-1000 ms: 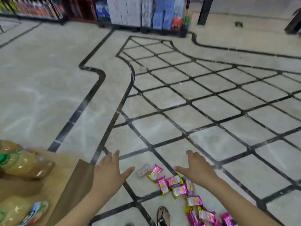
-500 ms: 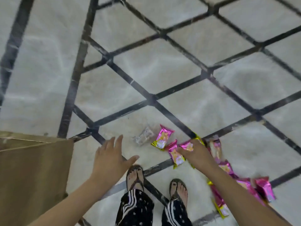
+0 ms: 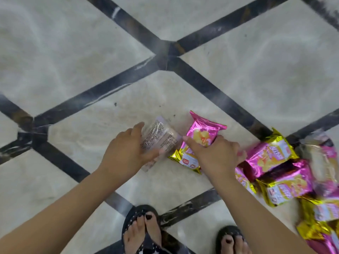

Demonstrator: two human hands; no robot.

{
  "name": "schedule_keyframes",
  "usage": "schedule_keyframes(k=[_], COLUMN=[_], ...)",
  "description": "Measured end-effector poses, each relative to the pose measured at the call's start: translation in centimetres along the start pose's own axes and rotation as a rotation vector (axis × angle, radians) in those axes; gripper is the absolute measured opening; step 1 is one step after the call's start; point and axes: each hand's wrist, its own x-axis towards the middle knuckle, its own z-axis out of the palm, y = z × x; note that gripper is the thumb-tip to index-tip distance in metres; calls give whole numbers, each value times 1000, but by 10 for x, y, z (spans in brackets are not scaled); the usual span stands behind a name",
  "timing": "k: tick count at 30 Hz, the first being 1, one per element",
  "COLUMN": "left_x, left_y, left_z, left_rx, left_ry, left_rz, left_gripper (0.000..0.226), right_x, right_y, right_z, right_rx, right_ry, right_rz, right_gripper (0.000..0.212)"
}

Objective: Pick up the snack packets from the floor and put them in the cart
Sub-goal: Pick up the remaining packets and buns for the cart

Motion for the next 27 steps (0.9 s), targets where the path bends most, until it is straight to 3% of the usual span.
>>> schedule_keyframes(k=[6, 14, 17, 25, 27], left_x=[-3, -99, -140, -277, -323], left_y=[7, 65, 104, 252, 292], left_z=[-3, -119, -171, -316, -352], left_rx=[-269, -389, -434, -526, -547], left_ry=[-52, 27, 54, 87, 113], left_rz=[-110, -193, -198, -55, -26], left_gripper=[48, 51, 54, 53, 51], right_x=[-8, -64, -93, -220, -259], right_y=[-15, -28, -34, -25, -14], right_z=[-4, -136, -212, -442, -496], right_rx=[343, 921, 994, 1161, 1209], right_ry=[-40, -272, -317, -344, -332], right_rz=[6, 160, 140, 187, 206], right_gripper=[71, 40, 19, 28, 41])
